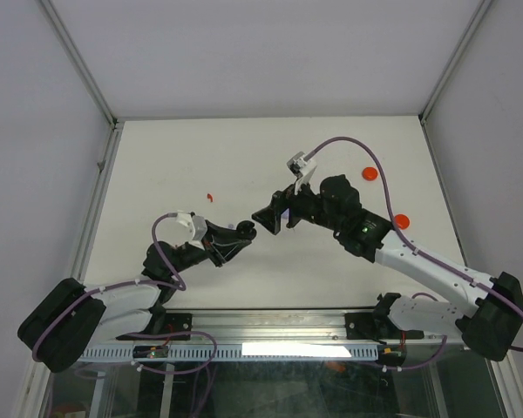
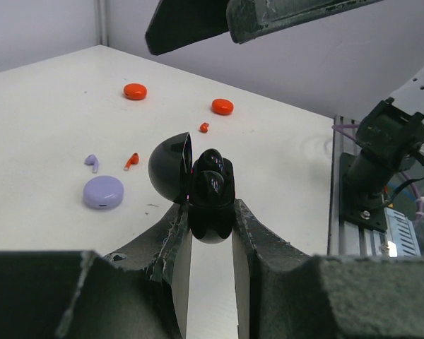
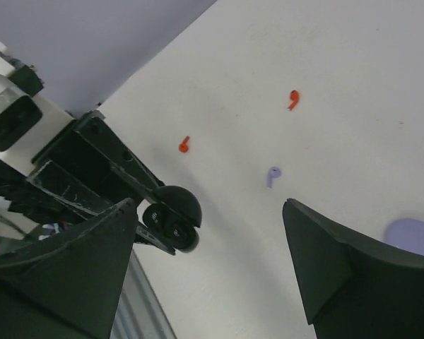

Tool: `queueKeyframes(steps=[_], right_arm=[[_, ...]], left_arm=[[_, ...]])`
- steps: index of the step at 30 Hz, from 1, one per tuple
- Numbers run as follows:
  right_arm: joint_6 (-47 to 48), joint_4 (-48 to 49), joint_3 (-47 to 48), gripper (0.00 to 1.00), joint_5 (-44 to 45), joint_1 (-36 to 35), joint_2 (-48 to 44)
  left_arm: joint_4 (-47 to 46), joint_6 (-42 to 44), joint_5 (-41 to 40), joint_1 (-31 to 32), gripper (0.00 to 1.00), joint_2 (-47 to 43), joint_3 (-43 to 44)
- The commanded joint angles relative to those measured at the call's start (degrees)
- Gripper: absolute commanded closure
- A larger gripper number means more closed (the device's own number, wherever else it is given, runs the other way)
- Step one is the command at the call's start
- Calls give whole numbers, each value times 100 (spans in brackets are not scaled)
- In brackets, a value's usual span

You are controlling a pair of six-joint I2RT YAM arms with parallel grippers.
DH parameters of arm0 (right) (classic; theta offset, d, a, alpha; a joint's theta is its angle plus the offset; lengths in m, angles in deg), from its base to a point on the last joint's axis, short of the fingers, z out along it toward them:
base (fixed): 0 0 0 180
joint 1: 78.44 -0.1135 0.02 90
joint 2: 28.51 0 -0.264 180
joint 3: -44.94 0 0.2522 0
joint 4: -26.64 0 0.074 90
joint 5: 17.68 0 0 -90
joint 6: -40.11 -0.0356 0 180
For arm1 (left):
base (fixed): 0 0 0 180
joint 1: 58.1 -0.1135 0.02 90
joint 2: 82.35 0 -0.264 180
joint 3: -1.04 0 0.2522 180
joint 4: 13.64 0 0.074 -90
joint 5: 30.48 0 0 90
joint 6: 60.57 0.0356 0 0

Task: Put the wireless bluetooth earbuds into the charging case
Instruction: Close the charging case.

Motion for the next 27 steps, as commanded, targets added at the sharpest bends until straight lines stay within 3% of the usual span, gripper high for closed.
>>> queueKeyframes(steps=[1,16,27], right_arm=[[-917,798,70,12,-1278,179,214],[-1921,2014,-272,9,-3086,407,847],[-1936,2353,-351,14,-3657,502,646]], left_arm=[[-848,-299,468,-26,96,167,222],[-735,-547,323,-26,95,135,468],[-618,-952,63,-23,95,574,517]])
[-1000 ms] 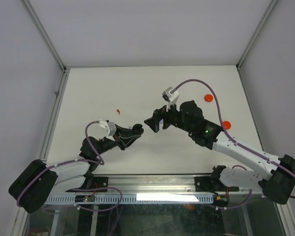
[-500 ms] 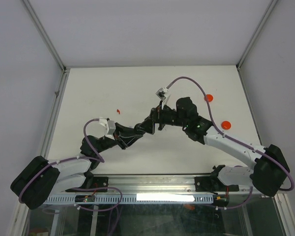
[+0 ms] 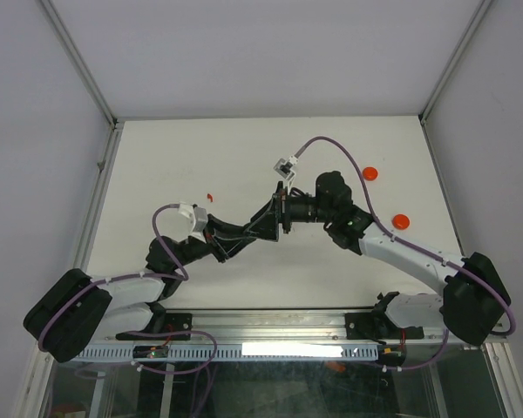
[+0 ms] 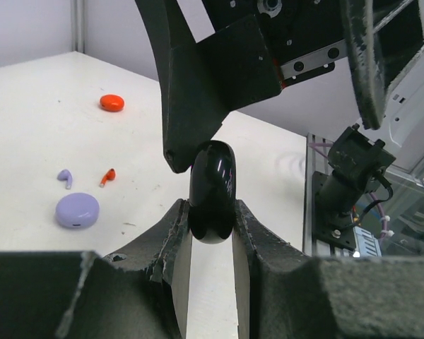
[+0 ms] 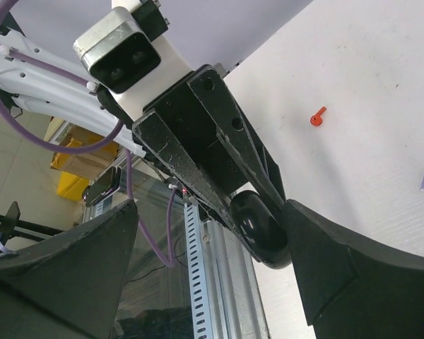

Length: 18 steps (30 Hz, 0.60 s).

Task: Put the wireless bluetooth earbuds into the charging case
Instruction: Close the charging case.

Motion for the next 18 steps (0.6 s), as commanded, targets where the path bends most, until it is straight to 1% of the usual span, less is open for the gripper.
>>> queueKeyframes(steps=[1,5,8,12,14,18], right_arm=[[-23,515,-31,14,-404,32,-318],[285,111,-66,15,25,100,-534],[713,-496,-91,14,917,105,-777],[1232,-1211,-292,13,2757,105,-1260],[1349,-1346,-504,13,3489,99,-1468],[1494,-1435,-1038,13,4698,103,-1716]], left_arm=[[-168,-362,-229,-23,95,202,152],[-184,-617,-326,-22,95,348,144],[95,-800,-547,-26,93,369,215],[1121,-1101,-1125,-22,90,339,519],[1736,-1325,-1493,-27,88,374,801],[2667,-1434,-1887,-30,89,687,1365]])
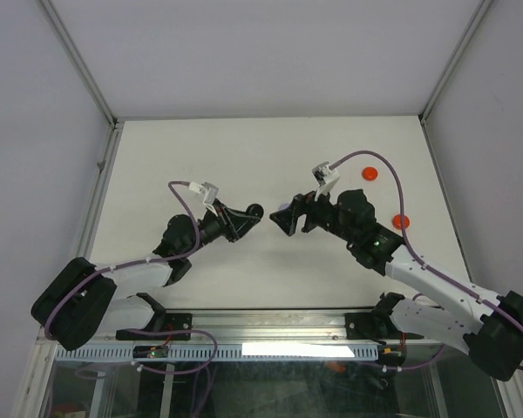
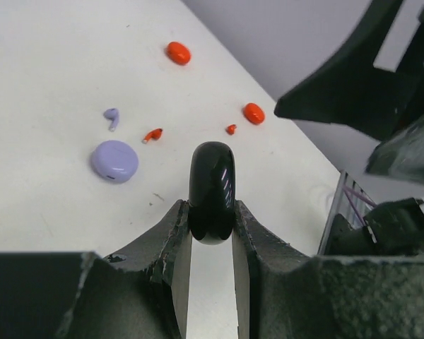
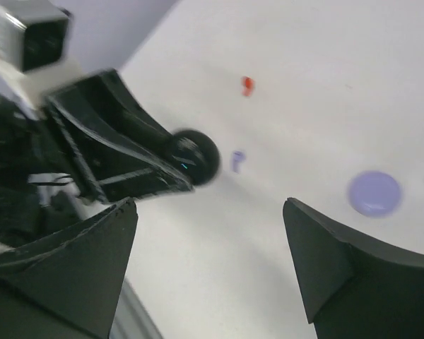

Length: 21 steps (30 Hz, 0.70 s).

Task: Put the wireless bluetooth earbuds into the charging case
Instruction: Close the charging case, then place the charging case at the center of the board.

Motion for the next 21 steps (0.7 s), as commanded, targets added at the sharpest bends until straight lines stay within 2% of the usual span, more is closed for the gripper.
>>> queueKeyframes(steps=[1,4,7,12,17,21], right_arm=[[428,-275,-506,12,2007,11,-251],[492,-223,-807,12,2565,10,-439],[602,-198,-983,12,2903,11,-613],[558,-231,-1229,12,3655,11,-997],[512,-162,-1494,12,4089,11,-1376],[499,-105,-1547,12,4109,8,-1445]], left_arm=[[1189,-336,-746,-39,89,342,763],[1786,-411,-903,-101,87,771,1241],[1845,-551,-750,-260,87,1289,1625],[2405,-468,-955,-377,83,2226,2479],[2900,-457,-871,-544,77,3111,3329],[3214,-503,-778,-673,72,3701,3890]])
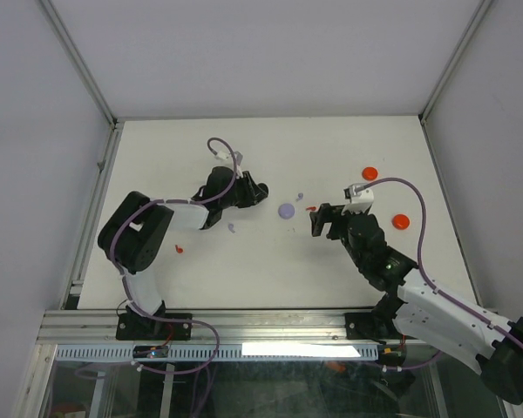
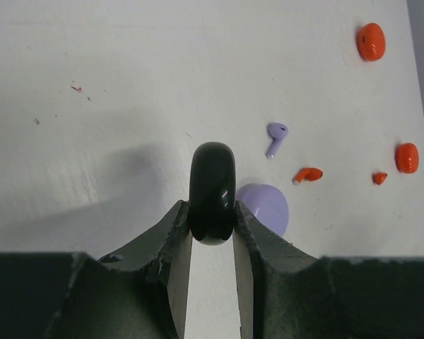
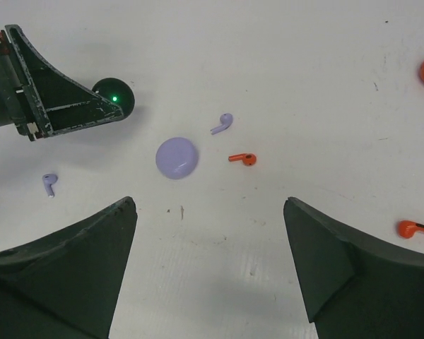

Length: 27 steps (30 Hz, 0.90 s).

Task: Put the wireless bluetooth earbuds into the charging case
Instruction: Place the charging case at the center of the board.

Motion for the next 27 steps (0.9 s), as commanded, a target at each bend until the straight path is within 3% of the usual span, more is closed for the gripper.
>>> queueKeyframes(steps=[1,5,8,17,27], right_arm=[[-6,373,-25,12,378,9,-77],[7,375,7,12,353,9,39],[3,350,30,12,323,4,68],[-10,385,25,12,358,6,122],[-106,471,-144,11,629,10,-119]], left_arm=[[411,-74,100,-170,71,475,653],[759,-62,96,-301,64,792,993],[1044,1,58,-377,50,886,1170],[1581,522,-79,-365,38,265,974],[1611,2459,13,392,32,-263,980]])
